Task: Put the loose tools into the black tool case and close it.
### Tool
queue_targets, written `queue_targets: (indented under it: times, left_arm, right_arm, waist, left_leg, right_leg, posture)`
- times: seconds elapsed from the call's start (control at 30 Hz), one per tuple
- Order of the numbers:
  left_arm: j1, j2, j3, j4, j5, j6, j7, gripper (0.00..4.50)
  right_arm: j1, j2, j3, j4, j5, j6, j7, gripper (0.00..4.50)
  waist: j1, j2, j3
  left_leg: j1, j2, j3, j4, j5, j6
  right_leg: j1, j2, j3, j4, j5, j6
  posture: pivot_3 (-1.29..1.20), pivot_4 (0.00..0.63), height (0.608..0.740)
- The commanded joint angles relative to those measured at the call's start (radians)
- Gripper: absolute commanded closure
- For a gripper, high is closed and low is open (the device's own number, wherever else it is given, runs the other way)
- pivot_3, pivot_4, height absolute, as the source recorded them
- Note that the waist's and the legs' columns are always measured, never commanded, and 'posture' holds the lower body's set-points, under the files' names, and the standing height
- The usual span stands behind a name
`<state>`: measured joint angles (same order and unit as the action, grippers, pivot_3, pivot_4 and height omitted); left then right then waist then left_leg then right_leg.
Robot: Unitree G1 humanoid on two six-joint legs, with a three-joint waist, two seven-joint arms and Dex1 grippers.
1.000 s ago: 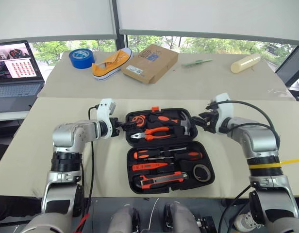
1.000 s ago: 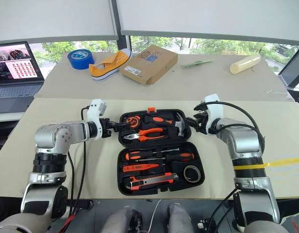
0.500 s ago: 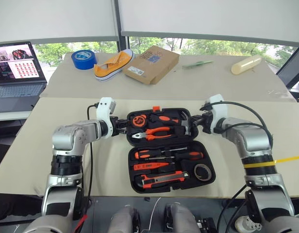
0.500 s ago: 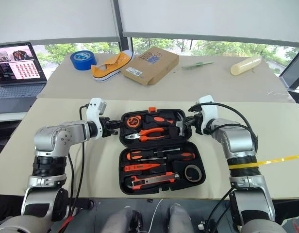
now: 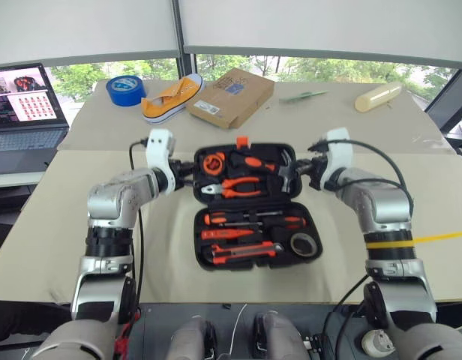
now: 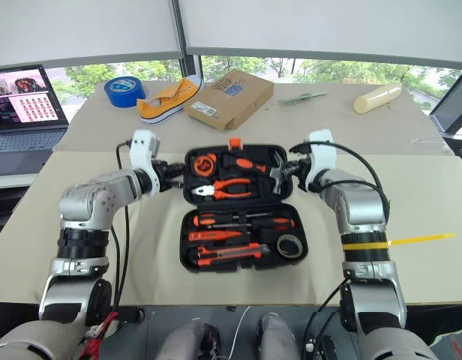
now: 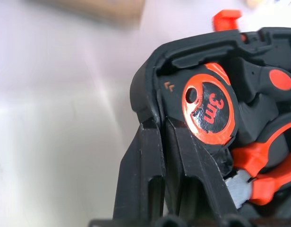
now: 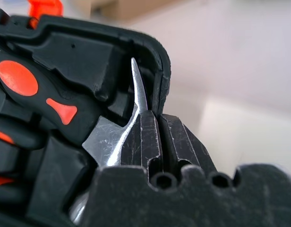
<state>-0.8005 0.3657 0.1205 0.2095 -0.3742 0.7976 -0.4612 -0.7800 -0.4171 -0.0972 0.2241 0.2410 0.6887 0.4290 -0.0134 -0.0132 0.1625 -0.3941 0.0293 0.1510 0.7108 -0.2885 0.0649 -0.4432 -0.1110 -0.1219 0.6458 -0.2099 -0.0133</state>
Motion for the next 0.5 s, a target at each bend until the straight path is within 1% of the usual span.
queue_targets:
  times: [0.03, 0.13, 0.23, 0.33, 0.5]
  left_arm:
    - [-0.047, -0.031, -0.025, 0.004, -0.002, -0.111, -0.060, 4.49]
    - [-0.030, -0.048, -0.055, 0.024, 0.029, -0.172, -0.072, 4.49]
    - [0.050, -0.053, -0.104, -0.013, 0.063, -0.222, -0.091, 4.49]
    - [0.130, -0.050, -0.114, -0.090, 0.076, -0.277, -0.094, 4.49]
    - [0.229, -0.043, -0.085, -0.202, 0.064, -0.333, -0.079, 4.49]
  right_arm:
    - [-0.051, 0.010, -0.010, 0.003, -0.016, -0.129, -0.008, 4.50]
    - [-0.051, 0.012, -0.003, 0.048, -0.040, -0.182, -0.014, 4.50]
    - [-0.011, 0.027, -0.012, 0.038, -0.033, -0.205, -0.022, 4.50]
    - [0.062, 0.050, -0.028, -0.063, -0.012, -0.237, -0.025, 4.50]
    - [0.171, 0.069, -0.035, -0.232, 0.005, -0.255, -0.023, 4.50]
  waist:
    - [0.001, 0.000, 0.000]
    - [0.001, 0.000, 0.000]
    - [0.000, 0.000, 0.000]
    - [0.002, 0.000, 0.000]
    - [0.002, 0.000, 0.000]
  left_leg:
    - [0.000, 0.000, 0.000, 0.000, 0.000, 0.000]
    - [-0.005, 0.000, 0.000, -0.001, 0.000, 0.000]
    - [-0.006, -0.001, -0.001, 0.000, 0.000, 0.000]
    - [-0.005, 0.000, -0.001, -0.001, 0.000, 0.000]
    - [-0.004, 0.000, -0.002, 0.000, 0.000, 0.000]
  right_leg:
    - [0.000, 0.000, -0.001, -0.001, 0.000, 0.000]
    - [-0.002, 0.001, -0.002, -0.004, 0.000, 0.000]
    - [-0.003, 0.000, -0.002, -0.004, 0.000, 0.000]
    - [-0.002, 0.001, -0.002, -0.005, 0.000, 0.001]
    - [0.000, 0.001, -0.002, -0.005, 0.000, 0.001]
  posture:
    - [0.00, 0.150, 0.731]
    - [0.00, 0.150, 0.731]
    - [0.00, 0.150, 0.731]
    - [0.00, 0.150, 0.731]
    - [0.00, 0.150, 0.731]
